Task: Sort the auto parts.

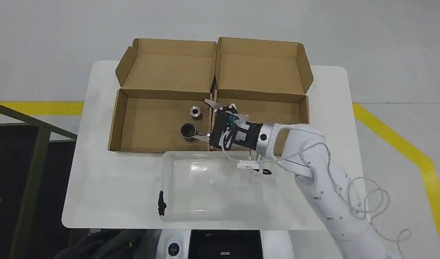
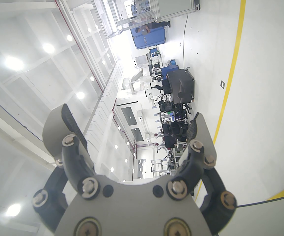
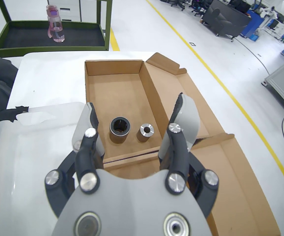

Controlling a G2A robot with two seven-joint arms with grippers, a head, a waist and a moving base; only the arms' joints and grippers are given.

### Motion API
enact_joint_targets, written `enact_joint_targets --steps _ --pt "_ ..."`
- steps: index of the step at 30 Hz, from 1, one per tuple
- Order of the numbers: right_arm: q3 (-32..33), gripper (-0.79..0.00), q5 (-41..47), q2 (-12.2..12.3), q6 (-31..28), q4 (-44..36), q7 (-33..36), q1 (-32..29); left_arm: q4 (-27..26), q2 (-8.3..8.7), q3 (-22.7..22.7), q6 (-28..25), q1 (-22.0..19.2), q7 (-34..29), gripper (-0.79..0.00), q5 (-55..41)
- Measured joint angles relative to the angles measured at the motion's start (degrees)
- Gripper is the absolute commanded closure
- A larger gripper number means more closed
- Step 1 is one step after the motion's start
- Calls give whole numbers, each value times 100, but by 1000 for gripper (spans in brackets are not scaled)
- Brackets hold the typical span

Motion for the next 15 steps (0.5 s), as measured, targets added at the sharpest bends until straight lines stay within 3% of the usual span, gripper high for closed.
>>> enact_joint_targets --steps 3,6,9,15 --pt "363 -603 -191 80 160 -224 -326 -478 0 0 0 0 0 0 -785 0" --pt "692 -696 -402 148 373 -422 -644 -958 0 0 0 0 0 0 -785 0" --pt "979 -736 -528 202 581 -583 -978 -1415 0 0 0 0 0 0 -785 0" --pt "1493 -779 -696 282 1016 -808 -1635 -2252 0 0 0 0 0 0 -785 0"
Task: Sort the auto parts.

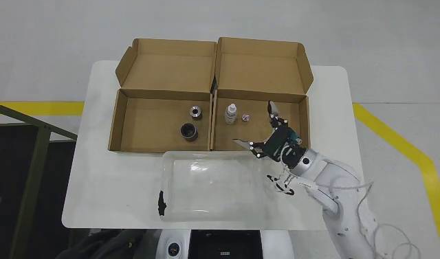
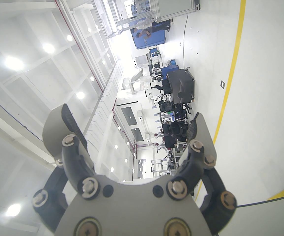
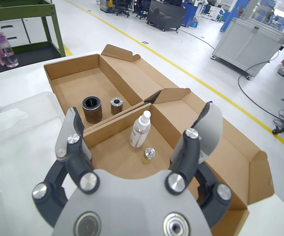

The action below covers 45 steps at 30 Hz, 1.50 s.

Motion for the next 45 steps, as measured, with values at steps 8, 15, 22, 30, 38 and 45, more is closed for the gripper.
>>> enact_joint_targets --steps 8,15,22,30,38,45 --pt "623 -785 5 63 523 -45 -932 -832 0 0 0 0 0 0 -785 0" --pt "1259 -785 -59 120 817 -159 -1352 -1547 0 0 0 0 0 0 -785 0" --pt "1735 -785 -27 150 994 -295 -1583 -2102 0 0 0 0 0 0 -785 0" --pt "1865 -785 48 162 1015 -215 -1746 -2187 0 0 0 0 0 0 -785 0" --pt "1863 -785 54 162 1011 -206 -1748 -2182 0 0 0 0 0 0 -784 0" --pt "1863 -785 54 162 1011 -206 -1748 -2182 0 0 0 0 0 0 -784 0"
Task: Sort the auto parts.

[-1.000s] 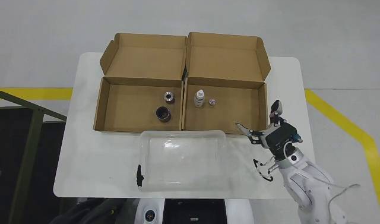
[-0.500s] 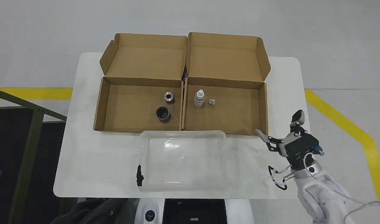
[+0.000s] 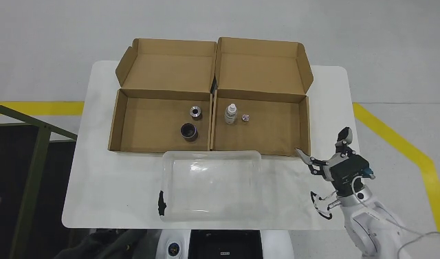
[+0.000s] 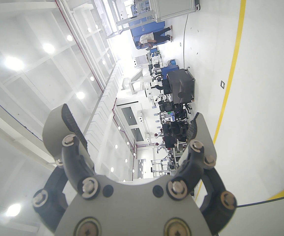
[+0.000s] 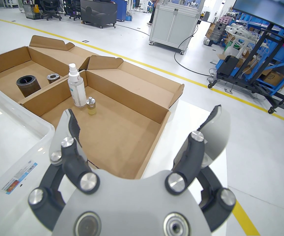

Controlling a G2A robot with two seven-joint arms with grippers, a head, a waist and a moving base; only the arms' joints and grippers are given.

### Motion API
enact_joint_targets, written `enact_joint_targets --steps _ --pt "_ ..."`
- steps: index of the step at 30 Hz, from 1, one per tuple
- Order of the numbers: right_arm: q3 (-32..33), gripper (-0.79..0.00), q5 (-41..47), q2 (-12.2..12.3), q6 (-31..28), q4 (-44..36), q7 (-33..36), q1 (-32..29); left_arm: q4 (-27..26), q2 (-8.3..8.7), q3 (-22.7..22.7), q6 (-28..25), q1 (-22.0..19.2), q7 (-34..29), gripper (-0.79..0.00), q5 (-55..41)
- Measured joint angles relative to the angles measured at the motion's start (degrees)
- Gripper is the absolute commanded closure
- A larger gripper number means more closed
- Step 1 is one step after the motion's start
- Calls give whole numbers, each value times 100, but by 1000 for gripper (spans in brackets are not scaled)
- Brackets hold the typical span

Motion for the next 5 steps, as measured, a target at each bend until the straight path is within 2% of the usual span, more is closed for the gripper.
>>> enact_joint_targets --steps 5 --pt "0 -785 0 0 0 0 0 0 0 0 0 0 0 0 -785 0"
